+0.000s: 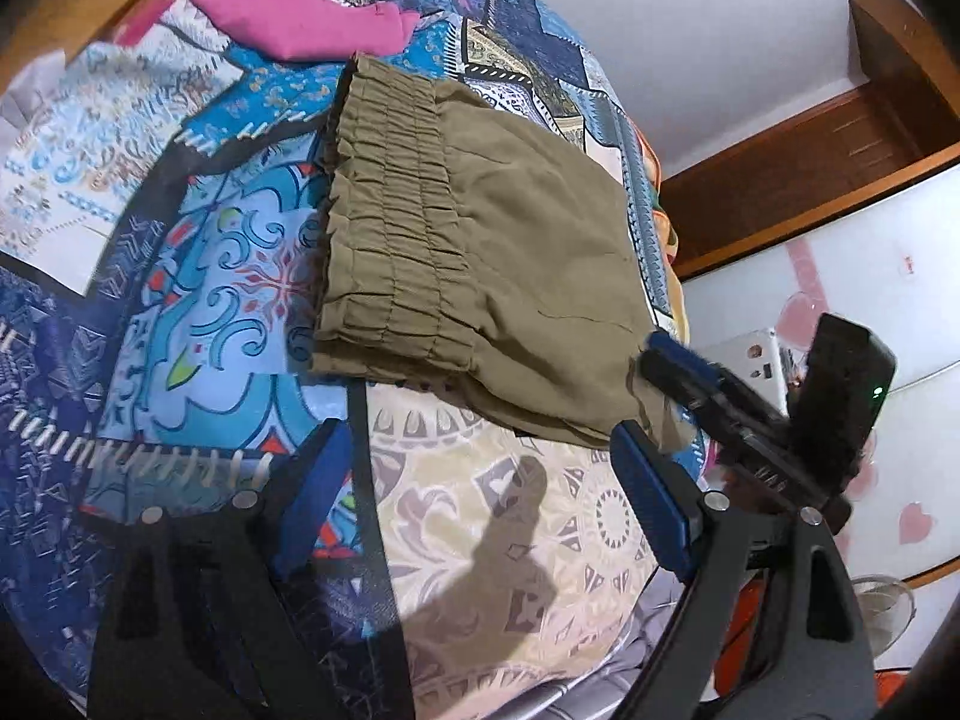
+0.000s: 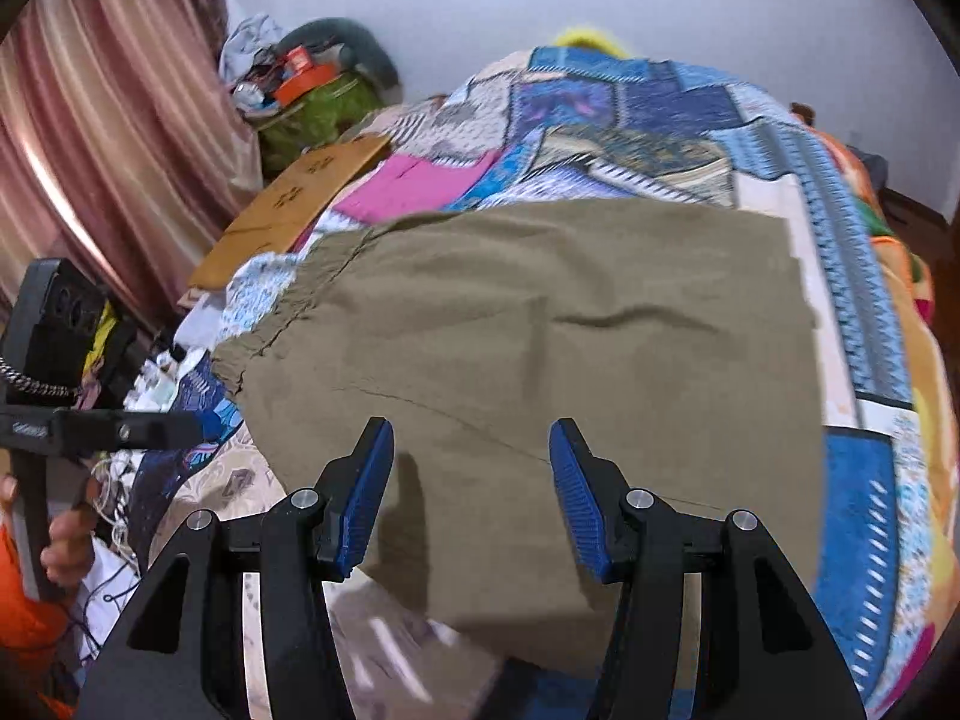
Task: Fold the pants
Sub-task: 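Grasp the elastic waistband with the left gripper and lift it, then lift the waistband with the left gripper and fold it over the pants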
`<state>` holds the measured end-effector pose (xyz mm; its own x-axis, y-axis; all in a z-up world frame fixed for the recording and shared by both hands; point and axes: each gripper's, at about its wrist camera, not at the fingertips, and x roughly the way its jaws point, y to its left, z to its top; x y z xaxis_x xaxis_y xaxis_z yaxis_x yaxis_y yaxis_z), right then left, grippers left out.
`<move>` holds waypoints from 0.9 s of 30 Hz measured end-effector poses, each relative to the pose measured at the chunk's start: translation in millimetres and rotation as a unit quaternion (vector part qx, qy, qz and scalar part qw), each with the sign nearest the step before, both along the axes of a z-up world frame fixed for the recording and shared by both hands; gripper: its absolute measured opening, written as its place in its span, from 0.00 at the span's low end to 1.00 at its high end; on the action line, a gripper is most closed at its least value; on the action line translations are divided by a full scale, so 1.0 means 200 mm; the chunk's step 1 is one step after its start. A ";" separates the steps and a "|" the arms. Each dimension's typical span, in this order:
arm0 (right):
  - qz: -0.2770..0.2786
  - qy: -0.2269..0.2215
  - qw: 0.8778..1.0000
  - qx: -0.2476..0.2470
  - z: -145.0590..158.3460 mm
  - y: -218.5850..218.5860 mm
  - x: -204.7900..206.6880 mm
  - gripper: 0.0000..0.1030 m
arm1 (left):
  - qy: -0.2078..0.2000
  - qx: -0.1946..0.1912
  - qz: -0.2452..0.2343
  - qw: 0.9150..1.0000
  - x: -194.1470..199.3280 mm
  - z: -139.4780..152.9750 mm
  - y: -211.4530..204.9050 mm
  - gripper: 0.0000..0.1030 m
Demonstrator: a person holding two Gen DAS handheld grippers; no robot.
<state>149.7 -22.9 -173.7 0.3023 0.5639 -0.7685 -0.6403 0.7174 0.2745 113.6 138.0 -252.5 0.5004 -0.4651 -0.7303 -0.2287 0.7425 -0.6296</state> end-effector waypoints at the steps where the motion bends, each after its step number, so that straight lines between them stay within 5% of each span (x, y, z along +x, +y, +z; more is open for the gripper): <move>1: 0.006 0.004 1.000 -0.004 -0.03 0.03 0.00 0.49 | -0.001 -0.006 0.002 1.000 0.01 -0.01 0.00 0.85; 8: 0.028 0.013 0.999 -0.017 -0.11 0.04 -0.02 0.50 | -0.010 -0.095 0.048 0.994 0.11 -0.09 0.13 0.86; 12: 0.033 0.014 0.999 -0.014 -0.11 0.02 -0.03 0.50 | -0.020 -0.095 0.068 0.993 0.14 -0.09 0.16 0.81; 14: 0.032 0.012 0.999 -0.014 -0.12 0.03 -0.03 0.50 | -0.009 -0.059 0.081 0.995 0.16 -0.09 0.16 0.55; 15: 0.030 0.011 0.999 -0.012 -0.12 0.02 -0.03 0.50 | -0.005 -0.046 0.083 0.995 0.15 -0.09 0.17 0.51; 19: 0.023 0.015 1.000 -0.005 -0.11 0.02 -0.02 0.50 | -0.008 -0.019 0.082 0.996 0.16 -0.07 0.16 0.40; 23: 0.017 0.015 1.000 -0.004 -0.11 0.00 -0.04 0.49 | -0.021 0.061 0.087 0.994 0.14 0.01 0.12 0.35; 27: 0.006 0.022 1.000 0.002 -0.09 -0.05 -0.05 0.49 | -0.029 0.157 0.098 0.982 0.11 0.09 0.10 0.32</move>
